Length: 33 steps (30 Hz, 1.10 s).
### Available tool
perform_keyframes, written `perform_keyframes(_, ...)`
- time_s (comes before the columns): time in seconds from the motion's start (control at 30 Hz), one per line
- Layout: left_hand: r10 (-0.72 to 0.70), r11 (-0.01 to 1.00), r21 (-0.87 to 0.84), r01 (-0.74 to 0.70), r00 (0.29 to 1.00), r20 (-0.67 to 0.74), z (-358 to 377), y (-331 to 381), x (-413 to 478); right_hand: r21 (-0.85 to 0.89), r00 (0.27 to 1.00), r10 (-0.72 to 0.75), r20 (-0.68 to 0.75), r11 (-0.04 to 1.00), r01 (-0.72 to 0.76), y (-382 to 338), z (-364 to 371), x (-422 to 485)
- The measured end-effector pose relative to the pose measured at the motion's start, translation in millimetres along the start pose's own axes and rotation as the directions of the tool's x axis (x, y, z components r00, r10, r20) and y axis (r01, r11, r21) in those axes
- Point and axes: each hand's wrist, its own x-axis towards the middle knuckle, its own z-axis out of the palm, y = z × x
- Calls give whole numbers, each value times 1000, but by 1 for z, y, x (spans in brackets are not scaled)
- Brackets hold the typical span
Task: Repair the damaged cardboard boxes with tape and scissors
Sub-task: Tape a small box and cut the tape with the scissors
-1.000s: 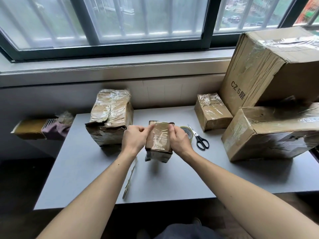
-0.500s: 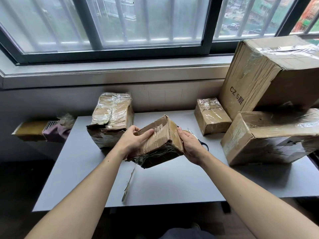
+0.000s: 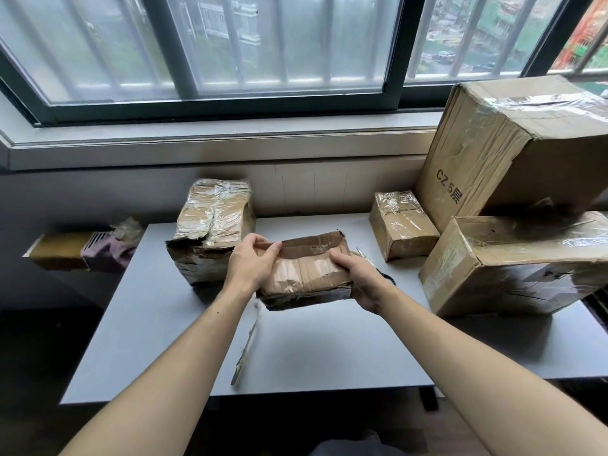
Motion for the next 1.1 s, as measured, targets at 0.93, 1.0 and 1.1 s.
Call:
perform_keyframes(0.93,-25,998,-64,29,997,72,-24,23,2,-198,991,-79,-108,979,56,6,24,14)
perform_keyframes(1.0,-28,998,-58,30,999,46,-25,22,4,-222,990,-90,-111,973,63,3,26,9)
perform_keyframes(1.1,-18,997,-73,18,1000,1,-31,18,10,-266,983,-99,-158,962,54,4,25,14)
